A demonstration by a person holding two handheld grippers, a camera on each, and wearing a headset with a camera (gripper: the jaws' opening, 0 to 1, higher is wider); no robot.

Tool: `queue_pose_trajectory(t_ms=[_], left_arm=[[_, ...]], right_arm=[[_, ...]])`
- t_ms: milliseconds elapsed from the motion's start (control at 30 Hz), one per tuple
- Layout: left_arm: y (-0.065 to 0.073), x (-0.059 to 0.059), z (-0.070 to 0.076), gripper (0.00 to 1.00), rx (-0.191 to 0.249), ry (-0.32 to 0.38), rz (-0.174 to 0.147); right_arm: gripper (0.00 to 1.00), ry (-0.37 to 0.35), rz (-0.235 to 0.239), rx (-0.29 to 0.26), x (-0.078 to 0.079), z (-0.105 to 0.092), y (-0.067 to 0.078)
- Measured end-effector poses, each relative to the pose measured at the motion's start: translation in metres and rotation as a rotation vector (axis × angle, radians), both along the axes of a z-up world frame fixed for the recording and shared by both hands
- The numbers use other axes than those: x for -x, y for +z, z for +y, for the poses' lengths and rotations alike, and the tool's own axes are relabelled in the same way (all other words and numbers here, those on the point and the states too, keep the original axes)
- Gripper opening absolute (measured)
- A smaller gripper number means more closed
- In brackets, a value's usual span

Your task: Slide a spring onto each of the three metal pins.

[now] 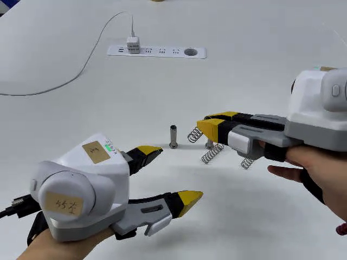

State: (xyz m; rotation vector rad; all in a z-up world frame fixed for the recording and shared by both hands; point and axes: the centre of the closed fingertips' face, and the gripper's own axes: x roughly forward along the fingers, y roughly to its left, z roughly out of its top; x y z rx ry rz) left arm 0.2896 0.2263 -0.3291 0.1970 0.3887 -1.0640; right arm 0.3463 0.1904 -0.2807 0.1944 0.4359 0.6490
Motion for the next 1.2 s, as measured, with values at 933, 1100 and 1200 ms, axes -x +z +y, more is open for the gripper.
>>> queue_pose_trajectory(t_ms=[933, 1100, 1200], left_arm=[[-0.006, -0.008, 0.003, 0.97, -0.008, 0.057, 0.013], [-0.007, -0.009, 0.004, 1.00, -0.009, 0.059, 0.010], [-0.009, -0.008, 0.004, 1.00, -0.013, 0.059, 0.021]], right_arm=[[0.11, 0.012, -0.048, 0.089, -0.043, 0.019, -0.020], [0.11, 0.028, -0.055, 0.125, -0.045, 0.023, -0.023], [0.11, 0.044, -0.069, 0.158, -0.046, 0.026, -0.024]])
